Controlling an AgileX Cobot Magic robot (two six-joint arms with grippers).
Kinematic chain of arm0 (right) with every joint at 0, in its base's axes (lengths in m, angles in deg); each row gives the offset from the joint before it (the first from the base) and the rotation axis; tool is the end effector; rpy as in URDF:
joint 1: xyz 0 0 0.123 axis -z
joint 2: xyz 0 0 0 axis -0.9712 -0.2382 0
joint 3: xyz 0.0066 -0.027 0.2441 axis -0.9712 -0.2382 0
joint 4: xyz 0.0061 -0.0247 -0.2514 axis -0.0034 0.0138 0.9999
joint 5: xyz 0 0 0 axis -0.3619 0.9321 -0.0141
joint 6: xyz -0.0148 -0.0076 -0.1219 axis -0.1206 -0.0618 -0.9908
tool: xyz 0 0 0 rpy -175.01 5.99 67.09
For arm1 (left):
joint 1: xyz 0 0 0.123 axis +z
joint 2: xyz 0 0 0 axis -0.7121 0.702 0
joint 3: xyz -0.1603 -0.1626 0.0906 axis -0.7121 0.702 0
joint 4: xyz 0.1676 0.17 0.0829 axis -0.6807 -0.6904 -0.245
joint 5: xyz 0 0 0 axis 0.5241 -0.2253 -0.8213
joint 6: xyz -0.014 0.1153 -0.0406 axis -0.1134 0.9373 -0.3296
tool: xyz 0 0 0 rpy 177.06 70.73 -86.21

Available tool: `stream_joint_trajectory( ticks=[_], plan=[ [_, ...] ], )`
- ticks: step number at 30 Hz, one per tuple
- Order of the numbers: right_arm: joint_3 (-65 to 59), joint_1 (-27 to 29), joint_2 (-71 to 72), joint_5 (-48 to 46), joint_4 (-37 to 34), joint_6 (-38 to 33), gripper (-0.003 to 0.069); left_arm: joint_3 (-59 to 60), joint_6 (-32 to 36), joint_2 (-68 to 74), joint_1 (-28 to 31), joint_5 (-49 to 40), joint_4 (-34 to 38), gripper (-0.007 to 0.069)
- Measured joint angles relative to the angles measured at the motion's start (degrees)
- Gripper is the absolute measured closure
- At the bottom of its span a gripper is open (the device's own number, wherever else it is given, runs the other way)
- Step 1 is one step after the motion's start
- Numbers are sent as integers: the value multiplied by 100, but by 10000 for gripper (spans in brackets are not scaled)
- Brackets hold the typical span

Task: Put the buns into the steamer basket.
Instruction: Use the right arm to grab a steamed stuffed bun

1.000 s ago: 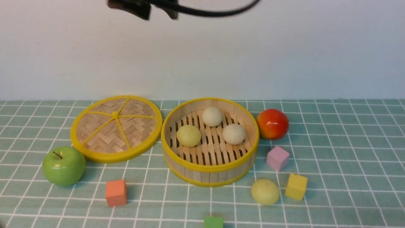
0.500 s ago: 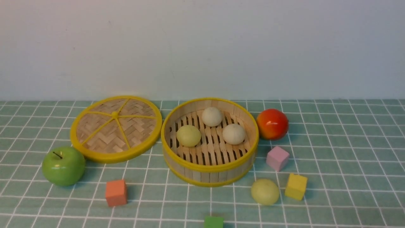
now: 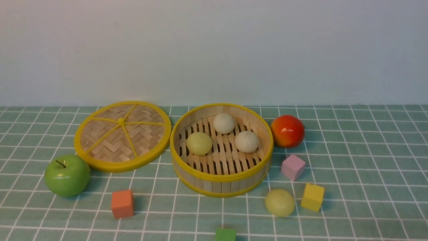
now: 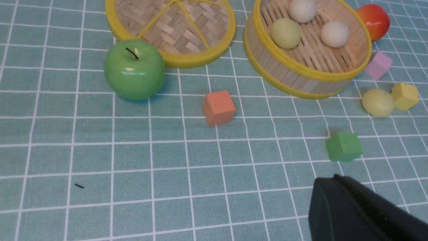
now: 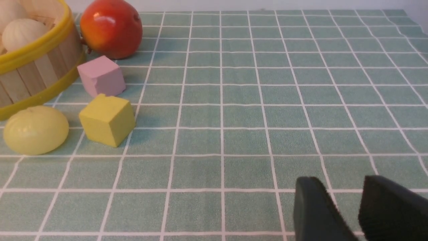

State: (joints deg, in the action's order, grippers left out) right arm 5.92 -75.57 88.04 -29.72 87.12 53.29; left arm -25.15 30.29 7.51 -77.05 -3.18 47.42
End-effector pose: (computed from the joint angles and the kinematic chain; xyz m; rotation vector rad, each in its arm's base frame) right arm 0.1234 -0.0050 0.1654 0.0867 1.8695 0.0052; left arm 0.0881 -0.0307 0.3302 0.0358 2.1424 -0.4063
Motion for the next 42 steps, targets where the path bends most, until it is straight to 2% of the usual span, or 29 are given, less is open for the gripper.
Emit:
stream_joint_trajectory(
  ticks=[10, 14, 17, 21, 22, 24, 26, 33, 35, 42],
  plan=[
    [0, 0, 0, 0, 0, 0, 420, 23, 0, 0, 0, -3, -17, 638],
    [0, 0, 0, 0, 0, 0, 420, 355, 0, -62, 73, 301, -290, 638],
    [0, 0, 0, 0, 0, 0, 420, 784, 0, -315, 459, 1012, -455, 638],
    [0, 0, 0, 0, 0, 0, 420, 1811, 11, -894, 1393, 2422, -507, 638],
    [0, 0, 0, 0, 0, 0, 420, 1869, 11, -926, 1393, 2490, -507, 638],
    [0, 0, 0, 0, 0, 0, 420, 2648, 87, -1334, 2073, 3277, -549, 637],
    [0, 0, 0, 0, 0, 0, 420, 3232, 110, -1651, 2547, 3626, -537, 636],
    [0, 0, 0, 0, 0, 0, 420, 4722, 237, -2067, 3548, 3612, -525, 633],
    [0, 0, 0, 5, 0, 0, 420, 4819, 373, -2072, 3728, 3884, -525, 630],
    [0, 0, 0, 5, 0, 0, 420, 4861, 430, -2072, 3767, 4058, -490, 625]
  ],
)
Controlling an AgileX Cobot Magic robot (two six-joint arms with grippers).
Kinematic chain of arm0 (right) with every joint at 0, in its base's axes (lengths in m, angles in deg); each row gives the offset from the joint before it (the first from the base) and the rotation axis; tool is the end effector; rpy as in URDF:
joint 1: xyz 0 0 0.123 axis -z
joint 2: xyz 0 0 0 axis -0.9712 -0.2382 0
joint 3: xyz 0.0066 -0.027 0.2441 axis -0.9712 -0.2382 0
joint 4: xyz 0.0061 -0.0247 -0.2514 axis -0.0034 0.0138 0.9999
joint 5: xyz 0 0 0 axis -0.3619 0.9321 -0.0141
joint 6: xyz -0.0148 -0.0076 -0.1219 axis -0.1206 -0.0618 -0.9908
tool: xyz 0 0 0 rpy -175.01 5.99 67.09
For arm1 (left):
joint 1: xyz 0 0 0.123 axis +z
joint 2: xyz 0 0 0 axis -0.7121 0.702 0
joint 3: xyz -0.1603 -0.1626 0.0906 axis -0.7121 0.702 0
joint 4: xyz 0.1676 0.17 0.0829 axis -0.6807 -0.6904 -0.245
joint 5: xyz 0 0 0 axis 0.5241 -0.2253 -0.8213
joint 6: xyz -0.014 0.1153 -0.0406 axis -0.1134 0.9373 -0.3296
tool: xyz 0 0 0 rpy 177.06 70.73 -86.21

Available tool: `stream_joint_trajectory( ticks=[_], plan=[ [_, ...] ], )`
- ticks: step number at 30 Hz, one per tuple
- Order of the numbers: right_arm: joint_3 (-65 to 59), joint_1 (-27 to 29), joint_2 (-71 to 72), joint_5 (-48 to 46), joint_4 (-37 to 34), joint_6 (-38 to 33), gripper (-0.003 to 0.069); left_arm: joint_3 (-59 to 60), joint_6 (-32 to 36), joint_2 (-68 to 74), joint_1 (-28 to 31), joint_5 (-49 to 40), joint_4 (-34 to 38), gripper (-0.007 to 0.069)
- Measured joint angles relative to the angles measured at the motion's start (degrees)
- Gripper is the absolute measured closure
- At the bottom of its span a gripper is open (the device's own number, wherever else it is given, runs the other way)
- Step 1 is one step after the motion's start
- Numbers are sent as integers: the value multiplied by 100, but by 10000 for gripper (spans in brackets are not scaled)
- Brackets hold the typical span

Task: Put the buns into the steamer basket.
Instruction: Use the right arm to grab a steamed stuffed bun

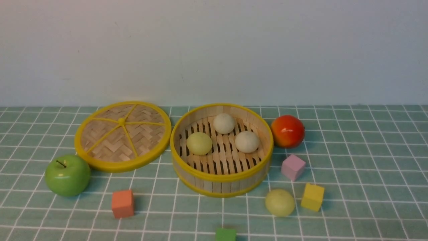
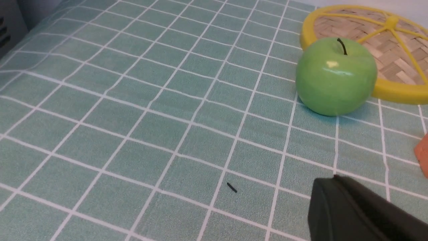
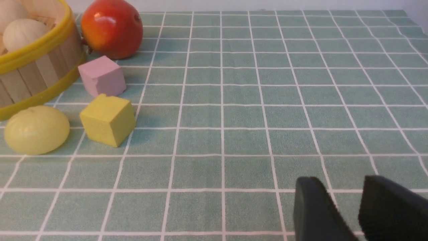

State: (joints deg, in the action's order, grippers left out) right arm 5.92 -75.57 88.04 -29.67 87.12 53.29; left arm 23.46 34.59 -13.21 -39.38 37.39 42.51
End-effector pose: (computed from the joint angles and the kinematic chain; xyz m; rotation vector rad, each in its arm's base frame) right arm 0.1235 -0.0050 0.1655 0.0866 1.8686 0.0053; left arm 0.1206 0.0257 0.1589 -0.3453 1.8628 0.0449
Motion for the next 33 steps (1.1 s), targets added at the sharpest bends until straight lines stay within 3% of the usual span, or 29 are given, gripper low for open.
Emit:
stream_joint_trajectory(
  ticks=[13, 24, 33],
  plan=[
    [-5, 0, 0, 31, 31, 0, 419, 5, 5, 0, 0, 12, 0, 614],
    [-70, 0, 0, 2121, -294, 165, 419, 5, 5, 0, 0, 24, 0, 603],
    [-70, 0, -14, 2137, -211, 387, 419, 5, 5, 0, 0, 41, 0, 598]
  ],
)
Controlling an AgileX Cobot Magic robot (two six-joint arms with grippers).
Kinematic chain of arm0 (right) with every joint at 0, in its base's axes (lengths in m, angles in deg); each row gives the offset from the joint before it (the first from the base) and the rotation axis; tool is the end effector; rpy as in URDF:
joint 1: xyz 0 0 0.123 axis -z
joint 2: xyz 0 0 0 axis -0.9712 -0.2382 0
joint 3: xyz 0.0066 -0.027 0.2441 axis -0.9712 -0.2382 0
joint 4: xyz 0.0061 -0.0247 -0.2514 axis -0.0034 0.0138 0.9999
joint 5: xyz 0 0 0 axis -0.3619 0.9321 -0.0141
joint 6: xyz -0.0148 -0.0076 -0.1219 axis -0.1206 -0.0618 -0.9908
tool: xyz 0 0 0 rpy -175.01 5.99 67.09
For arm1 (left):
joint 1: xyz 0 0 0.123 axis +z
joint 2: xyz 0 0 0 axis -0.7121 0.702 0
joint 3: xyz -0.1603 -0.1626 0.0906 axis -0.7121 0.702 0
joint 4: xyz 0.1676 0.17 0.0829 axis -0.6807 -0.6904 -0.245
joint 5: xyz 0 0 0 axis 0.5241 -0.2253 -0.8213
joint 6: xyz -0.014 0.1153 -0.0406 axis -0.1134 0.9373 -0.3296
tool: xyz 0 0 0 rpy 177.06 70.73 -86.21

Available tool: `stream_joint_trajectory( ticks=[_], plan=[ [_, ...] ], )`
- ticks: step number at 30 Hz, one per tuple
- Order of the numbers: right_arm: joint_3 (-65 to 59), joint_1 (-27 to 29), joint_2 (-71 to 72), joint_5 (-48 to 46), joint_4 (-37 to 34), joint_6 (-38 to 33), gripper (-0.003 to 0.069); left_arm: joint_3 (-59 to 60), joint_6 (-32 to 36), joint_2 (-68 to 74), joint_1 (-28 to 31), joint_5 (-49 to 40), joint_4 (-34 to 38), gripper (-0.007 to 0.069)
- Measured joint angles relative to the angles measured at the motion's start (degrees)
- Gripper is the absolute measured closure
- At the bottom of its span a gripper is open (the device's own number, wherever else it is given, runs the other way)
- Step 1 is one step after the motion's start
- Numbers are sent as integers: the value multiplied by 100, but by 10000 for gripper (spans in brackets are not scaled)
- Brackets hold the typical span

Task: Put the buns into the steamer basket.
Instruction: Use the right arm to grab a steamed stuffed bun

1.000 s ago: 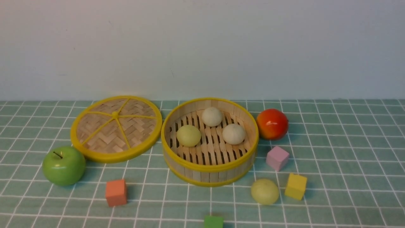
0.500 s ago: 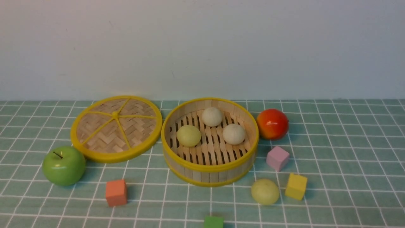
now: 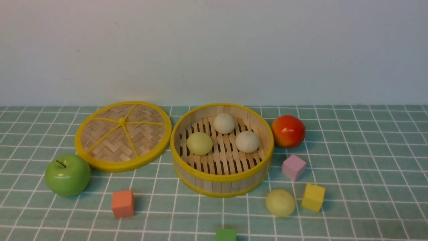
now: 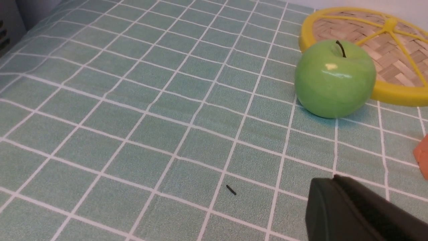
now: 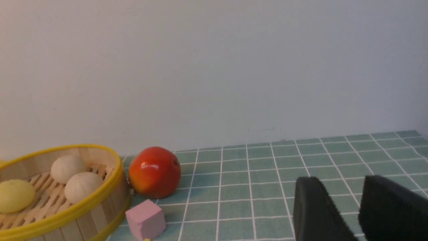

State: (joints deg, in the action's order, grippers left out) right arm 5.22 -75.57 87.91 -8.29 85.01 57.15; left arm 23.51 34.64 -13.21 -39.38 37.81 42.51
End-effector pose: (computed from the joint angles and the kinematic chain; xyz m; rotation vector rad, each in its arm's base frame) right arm 0.1295 -0.0015 0.2058 0.1282 1.5088 0.1170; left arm 0.1209 0.0255 0.1594 -0.3419 1.8572 0.0438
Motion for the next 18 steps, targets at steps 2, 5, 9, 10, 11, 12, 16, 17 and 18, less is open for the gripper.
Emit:
stream_joint_trajectory(
  ticks=[2, 5, 9, 10, 11, 12, 16, 17, 18],
  plan=[
    [0, 0, -47, 10, 0, 4, 419, 0, 0, 0, 0, 0, 0, 596],
    [0, 0, -510, 382, -72, 22, 419, 0, 0, 0, 0, 4, 0, 592],
    [141, 0, -1393, 857, -86, 230, 419, 0, 0, 0, -142, 4, 0, 588],
    [219, 0, -1536, 855, -86, 310, 419, 0, 0, 0, -232, 4, 0, 587],
    [250, 0, -1584, 855, -86, 334, 419, 0, 0, 0, -256, 4, 0, 587],
    [388, 0, -1780, 835, -86, 428, 419, 0, 0, 0, -360, 4, 0, 587],
    [1604, 0, -2877, 412, 32, 759, 419, 0, 0, 0, -727, 6, 0, 585],
    [1794, 0, -2972, 320, 55, 767, 419, 0, 0, 0, -726, 6, 0, 586],
    [2111, 0, -3207, 65, 110, 767, 419, 0, 0, 0, -733, 6, 0, 586]
  ],
)
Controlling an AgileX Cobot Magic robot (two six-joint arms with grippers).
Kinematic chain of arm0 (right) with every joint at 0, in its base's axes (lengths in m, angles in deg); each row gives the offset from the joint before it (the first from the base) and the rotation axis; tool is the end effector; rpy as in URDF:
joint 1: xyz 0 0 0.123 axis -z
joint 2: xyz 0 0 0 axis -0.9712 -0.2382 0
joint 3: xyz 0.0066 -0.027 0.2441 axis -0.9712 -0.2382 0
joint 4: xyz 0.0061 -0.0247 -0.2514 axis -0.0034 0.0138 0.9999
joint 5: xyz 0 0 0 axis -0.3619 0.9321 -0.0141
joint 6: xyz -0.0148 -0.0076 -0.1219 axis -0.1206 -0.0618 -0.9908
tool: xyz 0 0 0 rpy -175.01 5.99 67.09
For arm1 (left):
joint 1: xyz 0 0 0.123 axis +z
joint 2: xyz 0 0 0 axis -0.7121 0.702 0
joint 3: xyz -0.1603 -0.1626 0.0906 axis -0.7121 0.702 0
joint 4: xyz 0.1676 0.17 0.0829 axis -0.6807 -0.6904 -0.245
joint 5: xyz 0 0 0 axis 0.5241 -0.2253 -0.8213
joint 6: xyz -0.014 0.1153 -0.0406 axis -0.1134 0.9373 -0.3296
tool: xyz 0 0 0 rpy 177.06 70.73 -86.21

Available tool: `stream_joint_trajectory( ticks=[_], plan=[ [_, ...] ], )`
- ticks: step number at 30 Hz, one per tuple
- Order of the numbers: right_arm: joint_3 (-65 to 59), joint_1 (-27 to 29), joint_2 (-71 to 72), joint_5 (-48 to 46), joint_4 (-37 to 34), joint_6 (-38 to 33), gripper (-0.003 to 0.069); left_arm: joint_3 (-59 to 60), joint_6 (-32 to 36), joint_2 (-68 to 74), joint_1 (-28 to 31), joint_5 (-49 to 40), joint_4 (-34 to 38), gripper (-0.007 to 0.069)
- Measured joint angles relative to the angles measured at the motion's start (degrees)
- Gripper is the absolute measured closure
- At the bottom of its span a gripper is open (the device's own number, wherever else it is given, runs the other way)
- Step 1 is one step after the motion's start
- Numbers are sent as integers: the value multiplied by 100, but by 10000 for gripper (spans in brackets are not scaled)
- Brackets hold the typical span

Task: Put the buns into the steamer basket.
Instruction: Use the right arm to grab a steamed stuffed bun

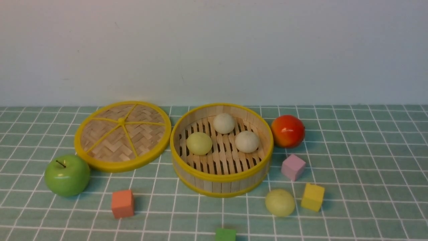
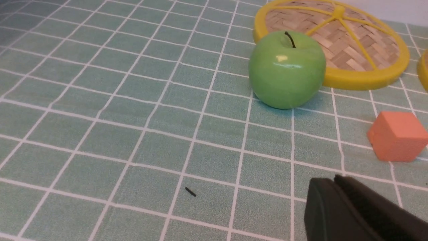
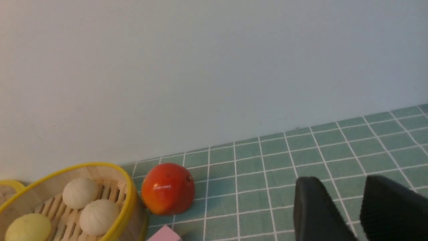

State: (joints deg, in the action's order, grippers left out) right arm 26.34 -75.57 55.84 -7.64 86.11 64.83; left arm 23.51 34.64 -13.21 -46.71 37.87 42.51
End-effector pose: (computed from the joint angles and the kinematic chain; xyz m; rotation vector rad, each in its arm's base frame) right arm 0.1882 -0.0021 0.2590 0.2400 1.6797 0.1956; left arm 0.1232 0.0099 0.1596 -0.2222 1.8743 -0.0440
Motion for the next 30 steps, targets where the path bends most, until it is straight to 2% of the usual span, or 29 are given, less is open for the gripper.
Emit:
stream_joint_trajectory(
  ticks=[4, 7, 10, 14, 17, 18, 19, 22, 26, 30],
  plan=[
    [1193, 0, -1104, -1732, 35, 4, 419, 0, 0, 0, -4, 0, 0, 586],
    [1680, 0, -1839, -2524, 35, -1, 419, 0, 0, 0, -11, 0, 0, 586],
    [1834, 0, -2527, -2654, -100, -1, 419, 0, 0, 0, -11, 0, 0, 585],
    [1847, -76, -3089, -2530, -737, -70, 419, 0, 2, 0, -11, 0, 0, 581],
    [1911, -564, -3651, -2734, -1516, -852, 419, 0, 2, 0, -11, 0, 0, 579],
    [1922, -599, -3677, -2734, -1516, -921, 419, 0, 2, 0, -11, 0, 0, 579],
    [2054, -874, -3886, -3002, -1797, -1549, 419, 0, 2, 0, -11, 0, 0, 579],
    [2453, -1294, -4278, -3517, -2089, -2211, 419, 0, 2, 0, -11, 0, 0, 578],
    [3183, -1769, -4912, -3982, -2169, -2442, 419, 0, 2, 0, -11, 0, 0, 574],
    [3665, -2141, -5405, -4044, -2164, -2442, 419, 0, 2, 0, -11, 0, 0, 570]
  ],
)
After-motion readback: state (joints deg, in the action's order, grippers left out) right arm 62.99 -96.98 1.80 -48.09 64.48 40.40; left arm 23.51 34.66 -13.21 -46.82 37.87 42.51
